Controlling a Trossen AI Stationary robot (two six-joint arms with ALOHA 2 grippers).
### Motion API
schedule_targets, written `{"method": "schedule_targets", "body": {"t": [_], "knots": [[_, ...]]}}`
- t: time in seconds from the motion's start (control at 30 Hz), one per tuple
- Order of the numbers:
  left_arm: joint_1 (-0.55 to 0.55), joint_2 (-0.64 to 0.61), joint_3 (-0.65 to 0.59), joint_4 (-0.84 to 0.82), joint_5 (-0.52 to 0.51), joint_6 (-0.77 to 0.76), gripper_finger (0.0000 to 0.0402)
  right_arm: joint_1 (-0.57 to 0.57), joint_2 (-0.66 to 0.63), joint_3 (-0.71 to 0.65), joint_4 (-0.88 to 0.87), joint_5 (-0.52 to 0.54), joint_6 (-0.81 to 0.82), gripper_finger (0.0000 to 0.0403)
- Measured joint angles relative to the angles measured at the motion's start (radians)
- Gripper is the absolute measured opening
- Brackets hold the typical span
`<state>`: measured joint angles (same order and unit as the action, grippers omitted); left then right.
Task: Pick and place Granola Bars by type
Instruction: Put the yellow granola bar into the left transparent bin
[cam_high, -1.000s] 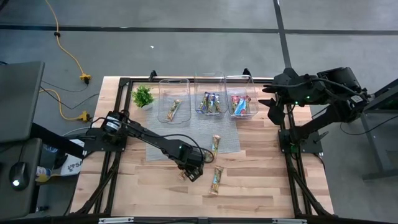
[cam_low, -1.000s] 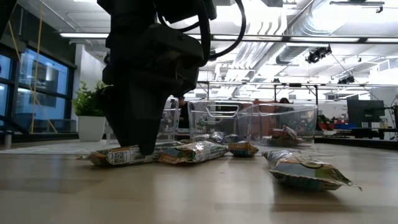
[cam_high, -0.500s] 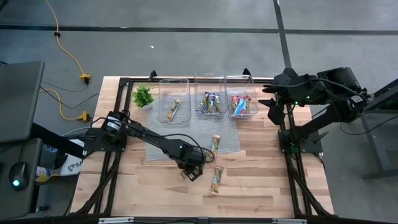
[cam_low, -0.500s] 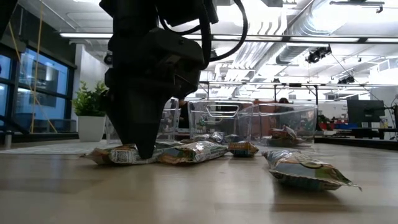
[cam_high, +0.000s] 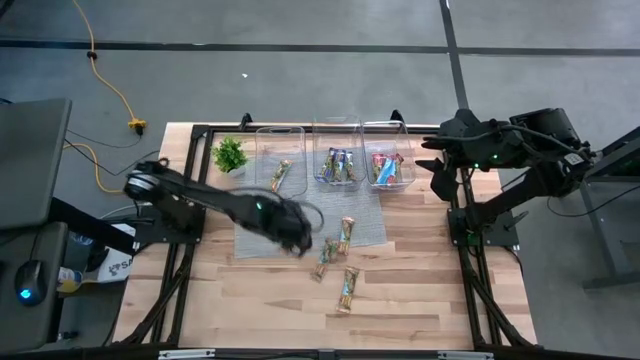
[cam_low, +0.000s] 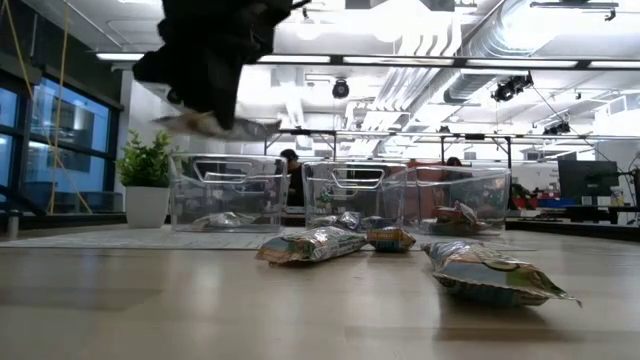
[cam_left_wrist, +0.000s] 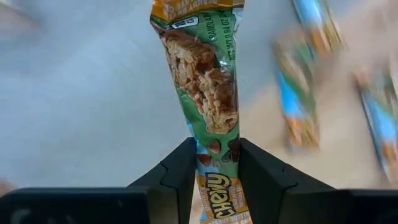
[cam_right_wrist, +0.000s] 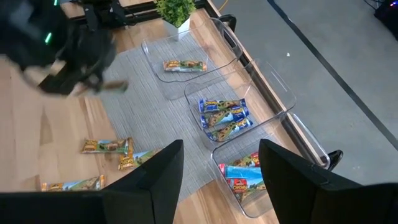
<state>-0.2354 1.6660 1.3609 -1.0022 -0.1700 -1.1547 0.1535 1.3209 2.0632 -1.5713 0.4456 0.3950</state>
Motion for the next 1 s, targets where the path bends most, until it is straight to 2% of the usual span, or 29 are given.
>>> {"method": "schedule_targets", "body": {"t": [0.13, 0.23, 0.47, 0.6, 0.73, 0.87, 1.0], "knots": [[0.114, -0.081, 0.0, -0.081, -0.107, 0.01, 0.0107, 0.0, 0.0, 0.0, 0.001, -0.001, -0.001, 0.0193], [0.239, -0.114, 0.0, -0.083, -0.125, 0.093, 0.0107, 0.0, 0.0, 0.0, 0.001, -0.001, -0.003, 0.0193], [0.561, -0.125, 0.0, -0.037, -0.026, 0.332, 0.0107, 0.0, 0.0, 0.0, 0.003, 0.0, -0.003, 0.0193], [0.685, -0.099, -0.001, -0.038, 0.066, 0.431, 0.0107, 0.0, 0.0, 0.0, 0.004, 0.0, -0.003, 0.0193], [0.73, -0.073, 0.0, -0.037, 0.142, 0.533, 0.0108, 0.0, 0.0, 0.0, 0.004, -0.001, -0.003, 0.0193], [0.733, -0.05, 0.0, -0.034, 0.147, 0.571, 0.0111, 0.0, 0.0, 0.0, 0.004, 0.0, -0.003, 0.0193], [0.733, -0.033, 0.0, -0.025, 0.146, 0.601, 0.0143, 0.0, 0.0, 0.0, 0.004, 0.001, -0.003, 0.0193]]}}
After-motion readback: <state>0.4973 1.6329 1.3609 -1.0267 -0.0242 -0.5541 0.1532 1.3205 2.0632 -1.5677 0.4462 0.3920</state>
